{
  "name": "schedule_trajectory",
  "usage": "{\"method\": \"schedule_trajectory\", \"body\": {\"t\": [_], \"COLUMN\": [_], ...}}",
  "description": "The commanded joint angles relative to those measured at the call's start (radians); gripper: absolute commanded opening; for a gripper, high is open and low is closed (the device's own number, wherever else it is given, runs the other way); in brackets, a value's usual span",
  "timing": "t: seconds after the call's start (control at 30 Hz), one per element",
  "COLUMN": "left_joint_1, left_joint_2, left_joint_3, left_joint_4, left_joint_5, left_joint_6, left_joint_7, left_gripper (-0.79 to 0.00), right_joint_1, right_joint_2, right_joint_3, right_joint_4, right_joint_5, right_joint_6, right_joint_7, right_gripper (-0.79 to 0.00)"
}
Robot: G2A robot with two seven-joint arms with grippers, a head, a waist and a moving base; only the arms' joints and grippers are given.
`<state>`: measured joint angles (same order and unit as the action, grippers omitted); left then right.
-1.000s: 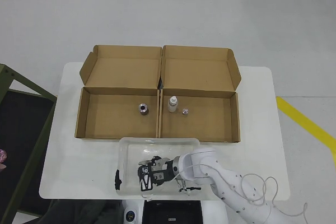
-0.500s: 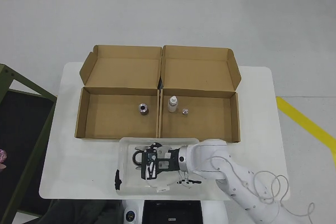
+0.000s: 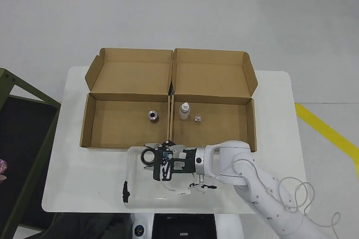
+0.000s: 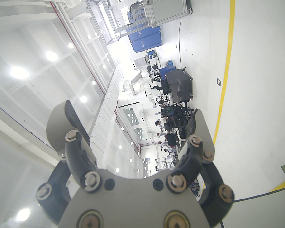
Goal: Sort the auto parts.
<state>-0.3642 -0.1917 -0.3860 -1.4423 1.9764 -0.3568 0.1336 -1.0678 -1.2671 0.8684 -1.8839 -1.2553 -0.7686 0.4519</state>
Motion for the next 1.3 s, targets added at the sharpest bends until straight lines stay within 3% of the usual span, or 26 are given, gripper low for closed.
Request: {"method": "schedule_trajectory", "body": {"t": [0.0, 0.33, 0.77, 1.27], "left_joint_1": [0.0, 0.0, 0.0, 0.0], "left_joint_2": [0.0, 0.0, 0.0, 0.0], "left_joint_3": [0.0, 0.0, 0.0, 0.0], "left_joint_4": [0.0, 0.0, 0.0, 0.0], "left_joint_5": [0.0, 0.0, 0.0, 0.0], "left_joint_6": [0.0, 0.0, 0.0, 0.0], "left_joint_7": [0.0, 0.0, 0.0, 0.0], "left_gripper": [0.0, 0.0, 0.0, 0.0], "right_joint_1": [0.01, 0.059, 0.204, 0.397], "right_joint_2": [-0.001, -0.01, -0.042, -0.121], "right_joint_3": [-0.002, -0.013, -0.065, -0.212], "right_joint_4": [0.003, 0.045, 0.203, 0.447], "right_joint_5": [0.003, 0.027, 0.029, 0.047], "right_joint_6": [0.004, 0.038, 0.094, 0.144], "right_joint_7": [-0.002, -0.018, -0.002, 0.03], "right_gripper": [-0.785, -0.785, -0.785, -0.785]}}
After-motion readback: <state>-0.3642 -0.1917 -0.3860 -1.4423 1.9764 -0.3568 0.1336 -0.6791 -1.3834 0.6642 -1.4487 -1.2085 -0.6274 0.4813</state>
